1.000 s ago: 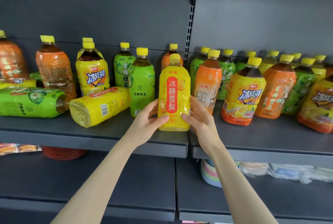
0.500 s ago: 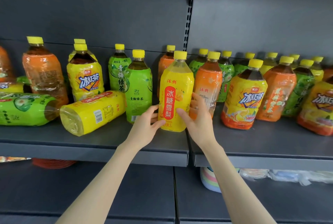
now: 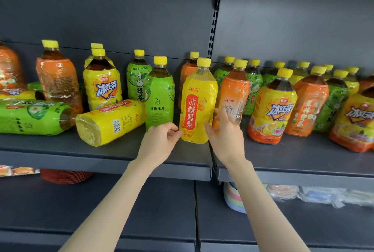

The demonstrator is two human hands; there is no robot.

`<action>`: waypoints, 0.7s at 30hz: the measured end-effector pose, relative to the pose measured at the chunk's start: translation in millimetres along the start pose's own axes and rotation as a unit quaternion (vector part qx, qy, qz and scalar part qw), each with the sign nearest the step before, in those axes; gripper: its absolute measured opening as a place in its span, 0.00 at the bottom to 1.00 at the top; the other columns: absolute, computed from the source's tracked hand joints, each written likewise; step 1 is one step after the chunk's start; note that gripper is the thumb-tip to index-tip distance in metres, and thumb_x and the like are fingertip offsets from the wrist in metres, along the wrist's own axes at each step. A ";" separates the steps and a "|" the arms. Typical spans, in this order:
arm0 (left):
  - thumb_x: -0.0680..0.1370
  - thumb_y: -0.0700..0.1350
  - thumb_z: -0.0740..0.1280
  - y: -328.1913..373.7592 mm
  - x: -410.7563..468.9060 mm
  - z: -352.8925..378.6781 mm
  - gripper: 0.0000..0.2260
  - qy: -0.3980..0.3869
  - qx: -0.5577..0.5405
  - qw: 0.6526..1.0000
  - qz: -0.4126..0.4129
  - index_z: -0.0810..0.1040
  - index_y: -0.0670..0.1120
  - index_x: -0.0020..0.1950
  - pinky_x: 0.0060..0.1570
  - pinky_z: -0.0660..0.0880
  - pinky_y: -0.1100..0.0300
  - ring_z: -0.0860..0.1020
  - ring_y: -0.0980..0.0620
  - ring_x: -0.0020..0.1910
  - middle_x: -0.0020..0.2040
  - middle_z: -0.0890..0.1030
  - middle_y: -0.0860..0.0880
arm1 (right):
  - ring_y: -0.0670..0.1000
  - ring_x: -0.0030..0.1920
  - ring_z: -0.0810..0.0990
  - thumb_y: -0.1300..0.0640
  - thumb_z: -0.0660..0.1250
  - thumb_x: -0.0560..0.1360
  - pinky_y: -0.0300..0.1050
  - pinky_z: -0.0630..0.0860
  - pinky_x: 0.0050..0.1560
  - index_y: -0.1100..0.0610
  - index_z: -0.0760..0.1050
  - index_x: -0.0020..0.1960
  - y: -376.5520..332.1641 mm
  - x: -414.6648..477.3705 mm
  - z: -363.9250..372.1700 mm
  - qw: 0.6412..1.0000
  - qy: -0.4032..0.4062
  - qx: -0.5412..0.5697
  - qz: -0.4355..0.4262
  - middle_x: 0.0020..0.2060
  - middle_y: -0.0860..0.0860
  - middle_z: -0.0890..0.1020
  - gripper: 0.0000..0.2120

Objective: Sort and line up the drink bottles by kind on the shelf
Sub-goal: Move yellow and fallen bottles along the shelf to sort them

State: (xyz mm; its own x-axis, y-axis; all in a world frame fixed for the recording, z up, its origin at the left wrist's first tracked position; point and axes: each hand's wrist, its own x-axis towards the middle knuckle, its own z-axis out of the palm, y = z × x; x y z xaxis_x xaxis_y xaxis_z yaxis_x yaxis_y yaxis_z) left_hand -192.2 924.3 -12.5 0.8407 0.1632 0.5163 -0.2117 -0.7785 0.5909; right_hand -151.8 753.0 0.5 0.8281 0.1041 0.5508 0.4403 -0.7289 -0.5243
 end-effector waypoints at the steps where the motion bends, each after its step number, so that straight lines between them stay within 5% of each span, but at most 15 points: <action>1: 0.77 0.49 0.67 -0.4 -6.1 -5.0 0.11 0.021 0.000 1.000 0.004 0.81 0.44 0.54 0.46 0.79 0.58 0.81 0.55 0.44 0.47 0.84 0.50 | 0.56 0.51 0.81 0.50 0.64 0.78 0.56 0.80 0.47 0.54 0.70 0.64 -2.7 -5.2 -2.9 1.000 0.012 0.005 -0.002 0.58 0.53 0.79 0.17; 9: 0.76 0.43 0.69 -24.2 -38.9 -65.6 0.04 0.159 -0.016 0.987 0.010 0.82 0.44 0.43 0.35 0.75 0.61 0.77 0.61 0.35 0.36 0.83 0.52 | 0.45 0.38 0.77 0.57 0.66 0.77 0.46 0.76 0.40 0.57 0.79 0.48 -61.6 -27.6 15.7 0.993 -0.001 0.117 -0.030 0.45 0.50 0.82 0.05; 14: 0.76 0.49 0.64 -62.5 -36.3 -103.1 0.11 0.253 -0.003 0.967 0.030 0.81 0.43 0.43 0.37 0.72 0.58 0.76 0.51 0.37 0.39 0.81 0.50 | 0.42 0.35 0.77 0.58 0.65 0.78 0.42 0.72 0.36 0.52 0.77 0.44 -101.8 -27.5 56.9 0.987 -0.042 0.155 -0.014 0.40 0.50 0.82 0.04; 21: 0.77 0.52 0.66 -125.9 -7.3 -134.3 0.14 0.165 -0.040 0.985 -0.021 0.77 0.43 0.56 0.51 0.64 0.64 0.72 0.53 0.54 0.54 0.77 0.48 | 0.47 0.41 0.80 0.51 0.66 0.78 0.43 0.76 0.43 0.55 0.78 0.48 -154.6 -22.6 124.5 0.977 -0.042 0.200 0.060 0.42 0.50 0.83 0.07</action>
State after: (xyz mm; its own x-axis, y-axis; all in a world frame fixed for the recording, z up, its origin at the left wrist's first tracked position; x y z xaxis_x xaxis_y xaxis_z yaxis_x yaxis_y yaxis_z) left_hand -238.6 1102.4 -7.4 0.6453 0.3928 0.6552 -0.2288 -0.7189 0.6564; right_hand -195.4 947.7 -11.7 0.8999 0.1017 0.4241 0.4255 -0.4178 -0.8027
